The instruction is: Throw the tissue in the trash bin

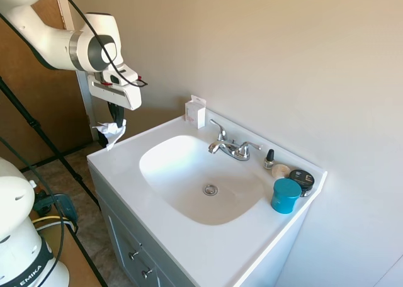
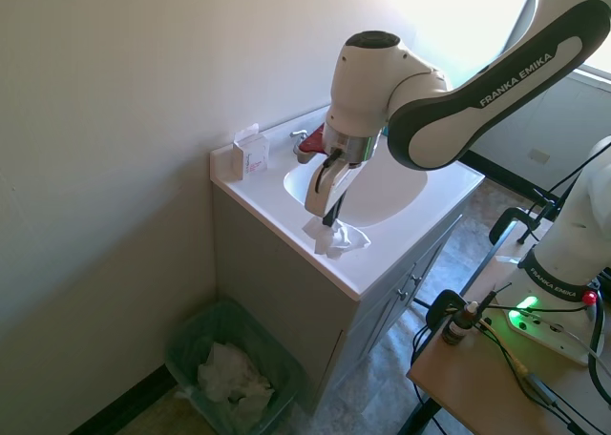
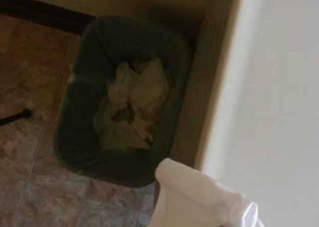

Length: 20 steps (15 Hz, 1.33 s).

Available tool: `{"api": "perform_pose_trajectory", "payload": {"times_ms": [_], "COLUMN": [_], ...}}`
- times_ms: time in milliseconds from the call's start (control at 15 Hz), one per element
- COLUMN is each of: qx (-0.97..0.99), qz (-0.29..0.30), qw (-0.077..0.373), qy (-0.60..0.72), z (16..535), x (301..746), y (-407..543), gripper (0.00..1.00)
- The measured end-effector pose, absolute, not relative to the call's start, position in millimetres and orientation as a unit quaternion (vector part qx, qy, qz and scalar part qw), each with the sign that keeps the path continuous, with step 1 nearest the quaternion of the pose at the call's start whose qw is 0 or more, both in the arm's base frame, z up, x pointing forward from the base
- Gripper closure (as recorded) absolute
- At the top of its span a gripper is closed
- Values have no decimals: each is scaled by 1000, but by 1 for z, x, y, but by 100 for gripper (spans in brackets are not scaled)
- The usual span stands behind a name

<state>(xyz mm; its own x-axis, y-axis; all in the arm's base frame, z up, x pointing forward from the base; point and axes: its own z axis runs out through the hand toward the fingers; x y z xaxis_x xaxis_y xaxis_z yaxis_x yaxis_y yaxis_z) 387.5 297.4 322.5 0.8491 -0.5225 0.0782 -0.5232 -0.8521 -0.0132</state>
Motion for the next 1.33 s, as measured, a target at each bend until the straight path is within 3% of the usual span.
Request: {"api": "perform_pose_trajectory", "payload": {"times_ms": [467,933,1000,1333], "qx": [972,970,969,969], "qz": [28,-8,-17,-33], "qw": [17,43,48,56], "qy": [-233,-240,-241,-238], "z": [284,200,190,181], "x": [442,509,511,515], "y": [396,435,439,444], "gripper": [100,100,0,0]}}
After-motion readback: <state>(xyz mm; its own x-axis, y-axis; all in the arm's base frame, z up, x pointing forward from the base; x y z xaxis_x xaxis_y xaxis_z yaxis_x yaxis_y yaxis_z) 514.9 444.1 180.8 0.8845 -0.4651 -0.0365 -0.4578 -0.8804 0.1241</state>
